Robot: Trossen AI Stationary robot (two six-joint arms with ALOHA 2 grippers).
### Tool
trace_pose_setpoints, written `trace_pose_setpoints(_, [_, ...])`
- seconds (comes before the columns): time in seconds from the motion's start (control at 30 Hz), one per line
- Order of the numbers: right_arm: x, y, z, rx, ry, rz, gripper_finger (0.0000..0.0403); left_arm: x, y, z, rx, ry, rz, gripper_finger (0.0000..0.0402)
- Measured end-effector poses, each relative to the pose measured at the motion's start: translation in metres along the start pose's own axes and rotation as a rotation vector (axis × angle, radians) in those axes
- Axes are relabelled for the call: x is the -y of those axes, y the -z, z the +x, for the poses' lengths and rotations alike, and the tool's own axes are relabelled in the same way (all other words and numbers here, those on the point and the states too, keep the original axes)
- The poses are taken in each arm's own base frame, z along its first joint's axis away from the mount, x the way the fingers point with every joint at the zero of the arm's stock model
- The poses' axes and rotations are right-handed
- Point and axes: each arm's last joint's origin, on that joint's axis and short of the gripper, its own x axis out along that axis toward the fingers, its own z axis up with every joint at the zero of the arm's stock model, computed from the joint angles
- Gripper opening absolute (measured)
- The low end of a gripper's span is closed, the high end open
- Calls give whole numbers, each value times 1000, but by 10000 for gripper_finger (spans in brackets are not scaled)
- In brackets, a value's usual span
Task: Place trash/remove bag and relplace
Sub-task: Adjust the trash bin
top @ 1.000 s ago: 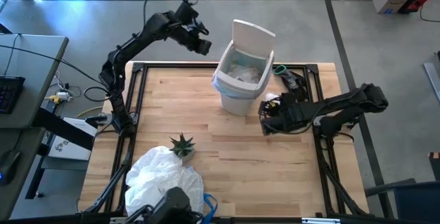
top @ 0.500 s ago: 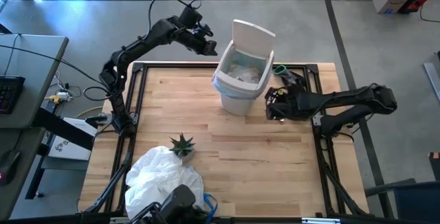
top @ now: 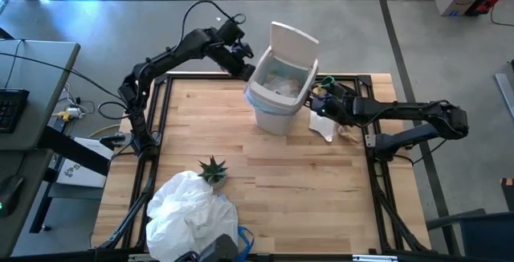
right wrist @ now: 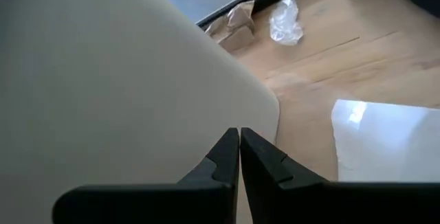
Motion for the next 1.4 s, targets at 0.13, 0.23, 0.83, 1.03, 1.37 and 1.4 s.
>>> trace_pose_setpoints(0.13, [0, 1, 0, -33, -7, -3, 0, 2, 10, -4, -52, -93, 31, 0])
trace_pose_setpoints(0.23, [-1, 4, 0, -64, -9, -13, 0, 10, 16, -17, -45, -96, 69, 0])
trace_pose_setpoints(0.83, [-1, 27, 1, -309, -6, -85, 0, 16, 44, -92, 75, -352, 142, 0])
trace_pose_setpoints(1.03, [24, 23, -6, -206, 232, -51, 0, 12, 47, -107, 106, -390, 131, 0])
trace_pose_setpoints(1.37, [23, -28, 24, -68, 233, 107, 0, 12, 46, -106, 111, -378, 130, 0])
trace_pose_setpoints(1.4, [25, -34, 27, -52, 236, 123, 0, 12, 47, -107, 111, -378, 126, 0])
